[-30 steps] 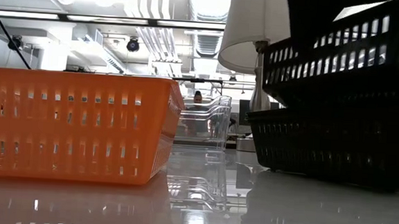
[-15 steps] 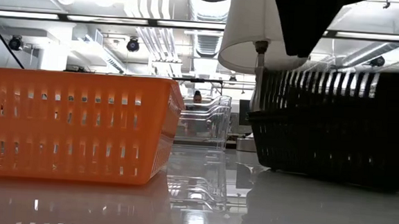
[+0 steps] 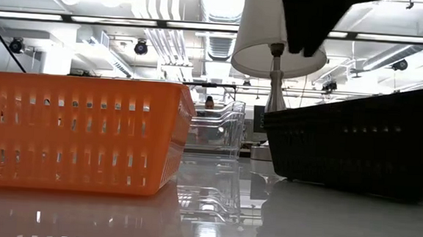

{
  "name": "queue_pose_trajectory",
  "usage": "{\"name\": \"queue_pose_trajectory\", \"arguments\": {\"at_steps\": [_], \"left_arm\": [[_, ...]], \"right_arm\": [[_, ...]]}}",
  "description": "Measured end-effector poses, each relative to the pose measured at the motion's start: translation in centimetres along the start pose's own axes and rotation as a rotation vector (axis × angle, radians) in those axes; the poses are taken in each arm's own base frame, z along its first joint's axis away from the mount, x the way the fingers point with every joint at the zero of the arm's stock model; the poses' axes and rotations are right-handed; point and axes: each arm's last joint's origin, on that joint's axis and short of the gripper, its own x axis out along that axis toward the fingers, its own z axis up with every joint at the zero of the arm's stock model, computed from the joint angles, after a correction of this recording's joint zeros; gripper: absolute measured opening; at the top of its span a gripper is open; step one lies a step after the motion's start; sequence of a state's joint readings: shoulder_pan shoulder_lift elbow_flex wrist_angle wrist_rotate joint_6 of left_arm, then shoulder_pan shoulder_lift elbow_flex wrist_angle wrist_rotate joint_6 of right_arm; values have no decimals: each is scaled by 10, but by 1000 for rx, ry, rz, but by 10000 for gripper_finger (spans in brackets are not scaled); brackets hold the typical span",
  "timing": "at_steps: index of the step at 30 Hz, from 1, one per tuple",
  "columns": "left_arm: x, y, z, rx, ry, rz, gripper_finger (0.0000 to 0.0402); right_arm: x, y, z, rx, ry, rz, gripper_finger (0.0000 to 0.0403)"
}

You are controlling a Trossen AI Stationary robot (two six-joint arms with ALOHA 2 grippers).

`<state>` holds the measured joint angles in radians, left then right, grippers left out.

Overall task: Stack baskets by color
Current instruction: Stack the middle orange bin on the left orange bin

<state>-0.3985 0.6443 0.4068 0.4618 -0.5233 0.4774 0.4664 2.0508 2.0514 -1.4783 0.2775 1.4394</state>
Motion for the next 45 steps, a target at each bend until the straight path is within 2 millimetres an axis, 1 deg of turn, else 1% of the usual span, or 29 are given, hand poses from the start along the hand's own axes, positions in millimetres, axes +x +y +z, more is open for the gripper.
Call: {"name": "queue_pose_trajectory", "arguments": {"at_steps": [3, 5, 6, 8, 10, 12, 14, 20, 26, 29, 32, 35, 40, 45], "left_arm": [[0, 0, 0, 0, 1, 0, 97], [0, 0, 0, 1, 1, -1, 97], [0, 0, 0, 1, 2, -1, 97], [0, 0, 0, 1, 2, -1, 97], [0, 0, 0, 0, 1, -1, 97], [0, 0, 0, -1, -1, -3, 97], [0, 0, 0, -1, -3, -6, 97], [3, -3, -2, -18, 12, -14, 97], [9, -10, -8, -20, 50, -32, 97], [12, -13, -9, -22, 65, -38, 97], [15, -16, -12, -57, 85, -45, 97], [17, -20, -16, -104, 106, -53, 97], [22, -28, -22, -199, 133, -104, 97], [31, -40, -33, -317, 207, -137, 97]], "right_arm": [[3, 3, 4, -94, -86, -2, 40], [4, 9, 6, -197, -132, 47, 18], [2, 12, 7, -255, -147, 83, 14], [-3, 19, 8, -375, -201, 152, 10], [-11, 26, 9, -509, -294, 210, 9], [-15, 33, 9, -631, -375, 240, 9], [-15, 38, 9, -721, -428, 261, 9], [0, 45, 6, -928, -502, 251, 9], [16, 49, 1, -1063, -537, 274, 9], [15, 42, -1, -1105, -519, 307, 9], [9, 30, -1, -1102, -528, 329, 9], [6, 15, -6, -1101, -552, 354, 9], [2, -12, -12, -1118, -639, 419, 9], [5, -44, -13, -1147, -756, 458, 9]]}}
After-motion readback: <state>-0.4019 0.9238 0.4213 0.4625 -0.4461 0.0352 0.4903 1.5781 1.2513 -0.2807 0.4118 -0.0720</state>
